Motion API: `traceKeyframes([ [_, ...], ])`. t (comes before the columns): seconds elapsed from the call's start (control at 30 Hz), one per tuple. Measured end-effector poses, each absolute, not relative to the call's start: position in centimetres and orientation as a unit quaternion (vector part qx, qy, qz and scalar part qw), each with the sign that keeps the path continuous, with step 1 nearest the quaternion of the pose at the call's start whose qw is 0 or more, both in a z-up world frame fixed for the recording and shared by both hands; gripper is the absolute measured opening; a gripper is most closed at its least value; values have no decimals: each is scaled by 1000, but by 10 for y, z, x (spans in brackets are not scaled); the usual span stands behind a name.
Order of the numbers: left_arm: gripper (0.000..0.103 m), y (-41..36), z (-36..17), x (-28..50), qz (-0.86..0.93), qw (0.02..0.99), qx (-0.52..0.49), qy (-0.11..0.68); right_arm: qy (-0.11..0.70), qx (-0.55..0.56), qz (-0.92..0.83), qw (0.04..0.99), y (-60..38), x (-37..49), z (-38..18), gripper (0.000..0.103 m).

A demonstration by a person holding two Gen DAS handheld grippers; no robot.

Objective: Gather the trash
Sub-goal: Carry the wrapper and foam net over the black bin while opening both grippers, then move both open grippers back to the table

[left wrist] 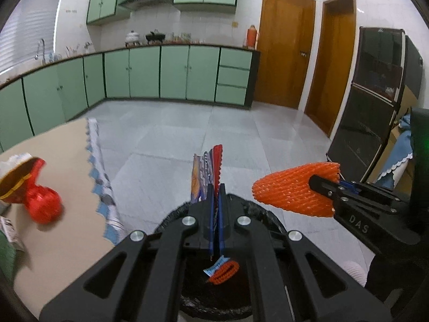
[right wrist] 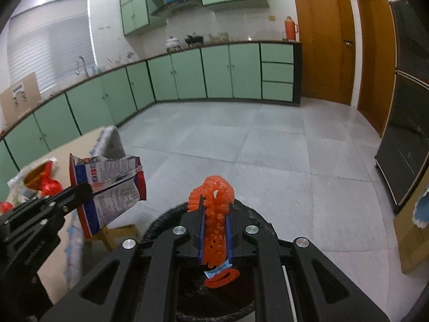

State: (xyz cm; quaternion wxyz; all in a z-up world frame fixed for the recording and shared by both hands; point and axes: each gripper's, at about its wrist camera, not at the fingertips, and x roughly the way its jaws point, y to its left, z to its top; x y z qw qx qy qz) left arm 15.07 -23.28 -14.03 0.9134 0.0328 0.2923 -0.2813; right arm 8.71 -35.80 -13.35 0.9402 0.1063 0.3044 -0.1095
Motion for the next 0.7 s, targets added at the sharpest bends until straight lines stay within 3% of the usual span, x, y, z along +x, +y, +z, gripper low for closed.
traceKeyframes([
  [0.17,6,-236,-149,156,-278,911,34,303,308,117,-108,938,-364,88,-138,18],
  [0.23,12,-235,-150,158,-278,909,33,308,306,117,-111,938,-364,91,-135,20],
  [0.37,20,-233,-150,162,-274,909,29,312,303,125,-116,937,-369,91,-135,34],
  [0.47,24,-229,-146,164,-269,912,23,310,302,131,-121,937,-374,91,-133,61],
  [0.7,37,-205,-128,167,-244,924,3,296,299,131,-128,937,-374,86,-129,70],
])
